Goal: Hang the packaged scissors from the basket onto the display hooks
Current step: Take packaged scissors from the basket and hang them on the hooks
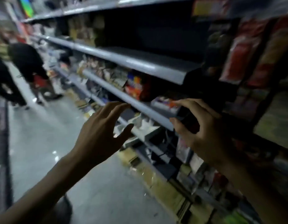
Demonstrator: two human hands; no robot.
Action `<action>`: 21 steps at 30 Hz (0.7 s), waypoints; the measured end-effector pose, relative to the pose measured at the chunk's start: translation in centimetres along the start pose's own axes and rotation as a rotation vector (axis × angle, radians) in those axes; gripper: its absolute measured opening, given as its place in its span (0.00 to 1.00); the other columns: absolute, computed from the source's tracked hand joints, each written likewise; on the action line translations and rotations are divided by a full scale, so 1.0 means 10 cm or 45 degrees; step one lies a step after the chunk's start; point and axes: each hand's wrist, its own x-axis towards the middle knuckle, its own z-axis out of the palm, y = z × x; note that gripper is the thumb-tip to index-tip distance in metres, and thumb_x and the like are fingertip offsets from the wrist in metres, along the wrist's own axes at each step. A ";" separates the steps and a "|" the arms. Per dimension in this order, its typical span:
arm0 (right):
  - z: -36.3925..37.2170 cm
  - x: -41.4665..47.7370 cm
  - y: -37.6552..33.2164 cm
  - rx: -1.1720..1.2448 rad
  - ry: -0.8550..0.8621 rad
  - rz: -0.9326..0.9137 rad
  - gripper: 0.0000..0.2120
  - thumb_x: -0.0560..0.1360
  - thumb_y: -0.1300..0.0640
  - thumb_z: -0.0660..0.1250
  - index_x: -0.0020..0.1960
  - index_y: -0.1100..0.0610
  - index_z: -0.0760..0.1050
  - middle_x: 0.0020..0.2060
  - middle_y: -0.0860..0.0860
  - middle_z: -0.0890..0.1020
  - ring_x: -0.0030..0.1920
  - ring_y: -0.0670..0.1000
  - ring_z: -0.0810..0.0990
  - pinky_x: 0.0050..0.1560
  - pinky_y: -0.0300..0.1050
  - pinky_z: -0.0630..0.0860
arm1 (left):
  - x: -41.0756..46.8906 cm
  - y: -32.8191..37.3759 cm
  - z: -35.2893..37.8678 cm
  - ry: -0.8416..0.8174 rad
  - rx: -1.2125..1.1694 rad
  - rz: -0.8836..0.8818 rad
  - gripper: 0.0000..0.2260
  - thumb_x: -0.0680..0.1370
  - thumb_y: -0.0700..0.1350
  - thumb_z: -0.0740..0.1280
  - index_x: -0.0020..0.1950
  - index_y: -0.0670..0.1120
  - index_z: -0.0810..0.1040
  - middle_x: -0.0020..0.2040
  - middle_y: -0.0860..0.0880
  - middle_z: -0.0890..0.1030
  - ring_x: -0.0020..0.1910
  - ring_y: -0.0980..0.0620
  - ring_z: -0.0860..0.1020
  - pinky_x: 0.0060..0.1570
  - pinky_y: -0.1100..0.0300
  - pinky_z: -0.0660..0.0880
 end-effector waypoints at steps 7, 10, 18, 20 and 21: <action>1.60 -0.27 0.21 0.191 -0.493 0.031 0.20 0.78 0.44 0.67 0.66 0.51 0.77 0.60 0.47 0.79 0.61 0.50 0.78 0.60 0.49 0.77 | -1.51 -0.86 0.17 -0.228 0.154 -0.548 0.22 0.80 0.58 0.66 0.72 0.51 0.74 0.66 0.49 0.77 0.59 0.45 0.79 0.48 0.52 0.78; 2.27 -0.38 0.25 0.218 -0.754 0.001 0.21 0.76 0.44 0.69 0.66 0.50 0.76 0.61 0.47 0.79 0.60 0.50 0.78 0.58 0.49 0.77 | -2.00 -1.14 0.34 -0.288 0.134 -0.733 0.24 0.78 0.58 0.65 0.70 0.48 0.75 0.64 0.45 0.78 0.58 0.41 0.80 0.50 0.48 0.79; 3.76 -0.32 0.08 0.131 -1.312 -0.273 0.22 0.79 0.44 0.68 0.70 0.48 0.73 0.63 0.46 0.78 0.64 0.50 0.76 0.63 0.50 0.75 | -2.98 -1.82 0.82 -0.413 0.123 -1.222 0.27 0.77 0.61 0.61 0.72 0.49 0.73 0.66 0.47 0.77 0.59 0.45 0.79 0.52 0.48 0.79; 4.08 -0.29 -0.03 0.110 -1.401 -0.381 0.23 0.79 0.42 0.66 0.71 0.47 0.72 0.65 0.44 0.78 0.65 0.49 0.76 0.64 0.50 0.74 | -3.21 -1.92 0.88 -0.385 0.156 -1.362 0.27 0.77 0.61 0.60 0.71 0.49 0.74 0.64 0.48 0.77 0.58 0.45 0.79 0.52 0.49 0.79; 4.24 -0.28 -0.09 0.099 -1.441 -0.443 0.23 0.79 0.41 0.65 0.71 0.46 0.71 0.65 0.44 0.78 0.65 0.49 0.76 0.64 0.51 0.74 | -3.31 -1.95 0.90 -0.377 0.171 -1.436 0.26 0.77 0.61 0.61 0.71 0.49 0.74 0.63 0.48 0.78 0.58 0.45 0.79 0.52 0.50 0.79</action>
